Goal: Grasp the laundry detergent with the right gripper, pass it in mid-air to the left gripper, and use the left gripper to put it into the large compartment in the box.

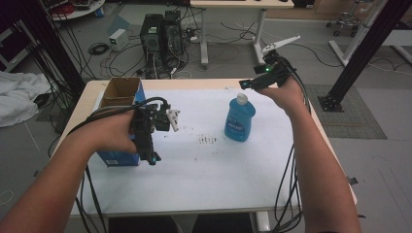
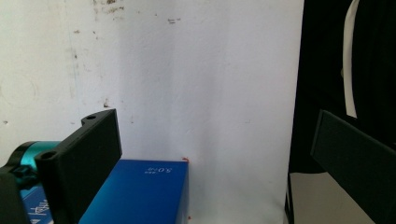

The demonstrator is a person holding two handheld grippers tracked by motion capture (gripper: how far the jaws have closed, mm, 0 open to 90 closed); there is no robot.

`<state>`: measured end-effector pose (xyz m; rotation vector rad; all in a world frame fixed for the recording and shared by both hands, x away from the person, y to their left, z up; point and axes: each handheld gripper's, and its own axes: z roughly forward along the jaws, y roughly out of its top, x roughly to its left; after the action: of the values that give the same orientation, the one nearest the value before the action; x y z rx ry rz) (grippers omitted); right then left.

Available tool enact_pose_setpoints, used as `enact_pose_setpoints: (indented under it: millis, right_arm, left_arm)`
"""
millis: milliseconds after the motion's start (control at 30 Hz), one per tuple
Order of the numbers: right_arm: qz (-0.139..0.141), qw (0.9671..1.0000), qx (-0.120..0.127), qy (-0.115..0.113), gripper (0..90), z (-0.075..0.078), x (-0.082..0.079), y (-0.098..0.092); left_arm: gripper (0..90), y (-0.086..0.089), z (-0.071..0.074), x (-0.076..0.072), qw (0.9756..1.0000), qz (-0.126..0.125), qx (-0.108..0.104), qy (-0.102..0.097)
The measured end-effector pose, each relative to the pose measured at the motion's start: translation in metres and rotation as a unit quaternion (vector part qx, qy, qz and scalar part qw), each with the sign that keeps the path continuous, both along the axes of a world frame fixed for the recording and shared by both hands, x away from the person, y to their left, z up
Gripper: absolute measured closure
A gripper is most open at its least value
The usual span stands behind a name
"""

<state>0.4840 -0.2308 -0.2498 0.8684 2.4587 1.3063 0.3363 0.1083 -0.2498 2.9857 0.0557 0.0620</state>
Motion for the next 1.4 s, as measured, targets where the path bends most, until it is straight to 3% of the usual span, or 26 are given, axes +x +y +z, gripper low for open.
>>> enact_pose_setpoints:
  millis: [33, 67, 467, 933, 1400]
  right_arm:
    - [-0.005, 0.9999, 0.013, 0.002, 1.7, -0.008, -0.006, -0.023]
    - [-0.004, 0.9999, 0.014, 0.002, 1.7, -0.010, -0.007, -0.027]
    - [0.009, 0.9999, 0.009, 0.005, 1.7, -0.029, -0.028, -0.053]
    - [0.035, 0.9991, -0.012, 0.022, 1.7, -0.069, -0.042, -0.047]
    - [0.047, 0.9978, -0.025, 0.039, 1.7, -0.103, -0.044, -0.032]
  left_arm:
    - [1.7, -0.001, 0.000, 0.001, 1.0000, 0.001, 0.000, 0.000]
    - [1.7, -0.001, 0.000, 0.001, 1.0000, 0.000, 0.002, 0.001]
    - [1.8, -0.005, -0.003, 0.005, 1.0000, -0.002, 0.005, 0.003]
    - [1.7, -0.007, -0.011, 0.008, 0.9999, -0.002, 0.008, 0.009]
    - [1.7, -0.006, -0.015, 0.008, 0.9999, -0.002, 0.008, 0.011]
